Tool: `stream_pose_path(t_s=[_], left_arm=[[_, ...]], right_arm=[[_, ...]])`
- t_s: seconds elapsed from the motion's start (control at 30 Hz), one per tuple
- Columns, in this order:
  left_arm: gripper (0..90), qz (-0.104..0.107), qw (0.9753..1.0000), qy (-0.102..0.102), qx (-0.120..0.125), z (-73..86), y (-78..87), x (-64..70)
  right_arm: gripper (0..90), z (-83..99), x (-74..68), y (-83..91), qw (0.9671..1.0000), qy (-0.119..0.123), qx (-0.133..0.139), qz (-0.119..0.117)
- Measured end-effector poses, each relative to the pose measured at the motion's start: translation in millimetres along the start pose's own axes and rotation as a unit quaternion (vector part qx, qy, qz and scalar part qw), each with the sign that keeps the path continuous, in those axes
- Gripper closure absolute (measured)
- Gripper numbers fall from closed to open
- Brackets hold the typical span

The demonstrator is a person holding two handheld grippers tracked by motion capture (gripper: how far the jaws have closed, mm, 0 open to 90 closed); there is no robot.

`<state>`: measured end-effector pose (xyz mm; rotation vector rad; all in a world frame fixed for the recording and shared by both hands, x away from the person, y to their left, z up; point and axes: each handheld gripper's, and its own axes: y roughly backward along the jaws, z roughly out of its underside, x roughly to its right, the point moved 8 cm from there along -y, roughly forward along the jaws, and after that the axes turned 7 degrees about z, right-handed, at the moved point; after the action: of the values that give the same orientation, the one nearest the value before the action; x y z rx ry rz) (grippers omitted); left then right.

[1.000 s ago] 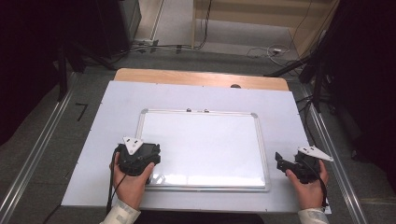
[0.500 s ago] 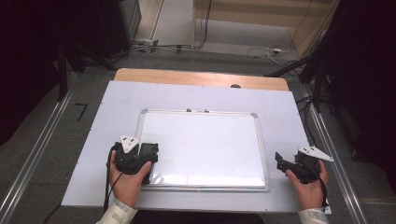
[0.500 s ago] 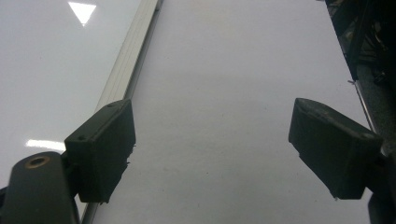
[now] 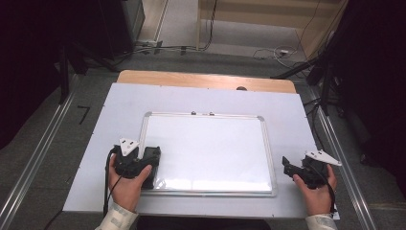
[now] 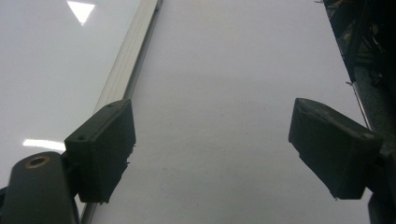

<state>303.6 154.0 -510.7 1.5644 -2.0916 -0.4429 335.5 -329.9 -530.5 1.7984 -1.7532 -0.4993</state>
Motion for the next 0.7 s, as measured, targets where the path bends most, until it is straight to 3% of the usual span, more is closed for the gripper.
stream_pose_path(t_s=[0.7], left_arm=[[21.0, -0.006, 0.9997, 0.024, -0.002, 0.4, 8.4, -30.5]], right_arm=[[13.6, 0.2, 0.5, 1.1, 1.0, -0.004, -0.001, 0.0]])
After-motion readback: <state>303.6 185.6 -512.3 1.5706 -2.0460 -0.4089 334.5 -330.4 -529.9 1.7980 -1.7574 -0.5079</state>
